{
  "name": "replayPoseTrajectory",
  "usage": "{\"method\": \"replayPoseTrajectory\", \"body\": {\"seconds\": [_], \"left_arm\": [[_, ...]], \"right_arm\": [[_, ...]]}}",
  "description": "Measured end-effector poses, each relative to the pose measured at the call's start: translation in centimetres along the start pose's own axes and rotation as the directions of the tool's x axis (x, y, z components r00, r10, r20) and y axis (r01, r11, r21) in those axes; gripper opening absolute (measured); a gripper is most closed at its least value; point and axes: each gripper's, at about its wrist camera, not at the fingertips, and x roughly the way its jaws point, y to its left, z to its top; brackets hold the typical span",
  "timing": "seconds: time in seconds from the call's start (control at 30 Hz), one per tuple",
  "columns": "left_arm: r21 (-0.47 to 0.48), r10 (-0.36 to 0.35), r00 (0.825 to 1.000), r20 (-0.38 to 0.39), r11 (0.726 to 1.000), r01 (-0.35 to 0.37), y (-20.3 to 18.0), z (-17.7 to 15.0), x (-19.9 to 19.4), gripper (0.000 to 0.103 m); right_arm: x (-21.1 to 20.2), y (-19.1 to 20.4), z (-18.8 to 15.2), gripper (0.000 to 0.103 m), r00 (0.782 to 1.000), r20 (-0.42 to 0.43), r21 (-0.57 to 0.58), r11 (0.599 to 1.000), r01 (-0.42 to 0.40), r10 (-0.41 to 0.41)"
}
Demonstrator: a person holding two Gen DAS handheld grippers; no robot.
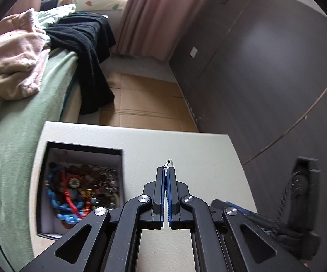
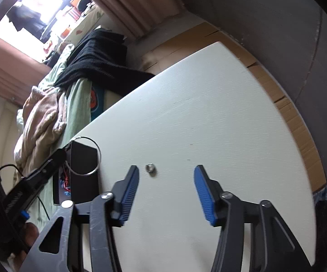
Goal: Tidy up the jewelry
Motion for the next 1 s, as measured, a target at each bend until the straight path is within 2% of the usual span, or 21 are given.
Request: {"method": "replayPoseTrajectory", "body": {"seconds": [0.1, 0.17, 0.33, 0.5, 0.53, 0.57, 0.67, 0.77, 0.83, 0.9, 1.0], "left_arm": [[-0.026, -0.005, 1.000, 0.011, 1.000, 0.005, 1.2, 0.3, -0.7, 0.001], [-0.045, -0.010, 1.000, 0.017, 0.999, 0.011, 1.9, 0.5, -1.1, 0.001], [-0.076, -0.035, 0.999, 0.025, 0.996, 0.036, 3.4, 0.9, -1.9, 0.001], [-0.113, -0.037, 0.999, 0.031, 0.993, 0.040, 5.0, 1.2, -2.8, 0.001], [-0.119, -0.037, 0.999, 0.033, 0.992, 0.041, 5.2, 1.3, -2.9, 0.001], [-0.126, -0.037, 0.999, 0.036, 0.991, 0.041, 5.5, 1.3, -3.1, 0.001], [-0.139, -0.032, 0.999, 0.039, 0.990, 0.037, 6.3, 1.4, -3.5, 0.001], [-0.159, -0.032, 0.999, 0.026, 0.987, 0.036, 7.3, 1.4, -3.2, 0.001], [-0.196, -0.015, 1.000, -0.023, 0.981, 0.010, 8.1, 1.4, -2.4, 0.002], [-0.232, -0.005, 0.999, -0.054, 0.973, -0.008, 9.1, 1.4, -1.9, 0.002], [-0.274, -0.014, 0.999, -0.048, 0.962, 0.000, 10.2, 1.3, -2.1, 0.002]], "right_arm": [[1.2, 1.5, 0.0, 0.039, 0.999, -0.009, -0.051, 0.998, 0.035, -0.035], [1.9, 2.4, -0.1, 0.028, 0.999, -0.016, -0.083, 0.995, 0.050, -0.051], [3.6, 3.6, -0.1, 0.027, 0.990, -0.017, -0.143, 0.980, 0.140, -0.143], [4.2, 5.0, -0.3, 0.027, 0.973, 0.009, -0.212, 0.951, 0.227, -0.230], [4.4, 5.4, -0.5, 0.023, 0.966, 0.020, -0.235, 0.937, 0.257, -0.260], [4.4, 5.7, -0.6, 0.014, 0.959, 0.027, -0.252, 0.926, 0.281, -0.283], [4.5, 6.4, -0.8, 0.014, 0.945, 0.035, -0.287, 0.902, 0.322, -0.326], [4.0, 6.4, -0.8, 0.014, 0.955, 0.038, -0.271, 0.917, 0.292, -0.293], [3.1, 6.9, -0.7, 0.014, 0.967, 0.057, -0.263, 0.931, 0.254, -0.248], [1.6, 7.5, -0.6, 0.014, 0.978, 0.086, -0.259, 0.944, 0.205, -0.189], [-0.1, 8.5, -0.6, 0.014, 0.989, 0.114, -0.257, 0.958, 0.124, -0.097]]}}
